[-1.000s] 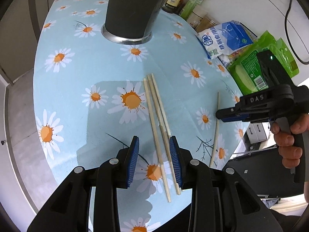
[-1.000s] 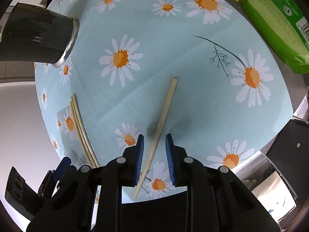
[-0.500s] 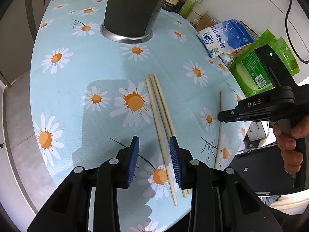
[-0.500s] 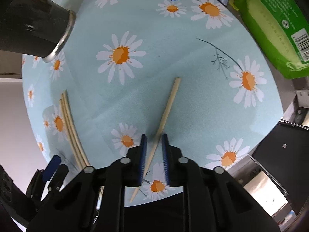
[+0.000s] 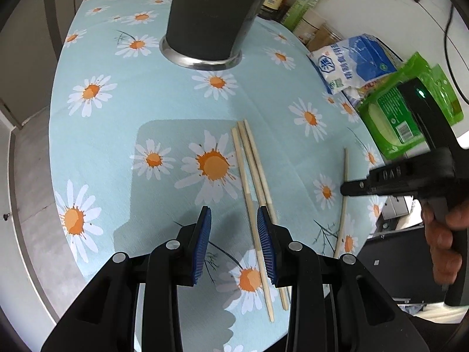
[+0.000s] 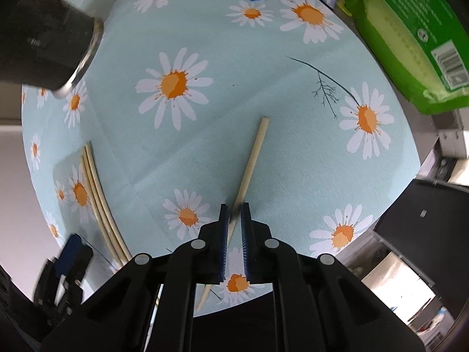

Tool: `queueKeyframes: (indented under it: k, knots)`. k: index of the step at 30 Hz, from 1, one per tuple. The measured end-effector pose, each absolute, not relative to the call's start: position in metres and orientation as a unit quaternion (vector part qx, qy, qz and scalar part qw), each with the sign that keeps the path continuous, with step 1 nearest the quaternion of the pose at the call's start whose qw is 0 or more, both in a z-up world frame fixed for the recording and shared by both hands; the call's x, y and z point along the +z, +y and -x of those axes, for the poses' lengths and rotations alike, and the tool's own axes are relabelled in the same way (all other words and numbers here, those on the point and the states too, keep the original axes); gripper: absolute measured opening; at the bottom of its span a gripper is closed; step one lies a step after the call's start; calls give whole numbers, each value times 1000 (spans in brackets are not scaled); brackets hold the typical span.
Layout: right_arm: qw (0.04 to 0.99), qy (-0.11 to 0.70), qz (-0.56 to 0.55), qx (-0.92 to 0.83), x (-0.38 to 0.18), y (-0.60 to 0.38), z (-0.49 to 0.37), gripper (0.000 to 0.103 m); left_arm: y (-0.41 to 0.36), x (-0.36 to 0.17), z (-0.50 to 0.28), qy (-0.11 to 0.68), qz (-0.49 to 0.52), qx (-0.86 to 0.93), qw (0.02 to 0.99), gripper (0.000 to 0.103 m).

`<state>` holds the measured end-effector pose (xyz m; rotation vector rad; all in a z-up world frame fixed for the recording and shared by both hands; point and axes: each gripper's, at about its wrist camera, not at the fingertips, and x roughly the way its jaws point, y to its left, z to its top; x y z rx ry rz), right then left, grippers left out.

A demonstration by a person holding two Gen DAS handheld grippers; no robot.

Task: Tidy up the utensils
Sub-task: 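Close the right tool on a single loose wooden chopstick, then close the left tool on another wooden chopstick while the right tool holds its chopstick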

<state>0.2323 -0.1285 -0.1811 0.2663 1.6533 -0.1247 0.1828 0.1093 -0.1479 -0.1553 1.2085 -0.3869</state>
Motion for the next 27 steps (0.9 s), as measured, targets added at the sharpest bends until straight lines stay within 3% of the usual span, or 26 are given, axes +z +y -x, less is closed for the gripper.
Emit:
queueKeyframes:
  k: [7,27]
  knots:
    - [662,735,-141,-35,-182,-135,-231,6,102,-145,-188,567,67,-161,805,31]
    - [684,697,-156,149,-129,-172,-276,5,82,-144,-202,617,61,-75,781,30]
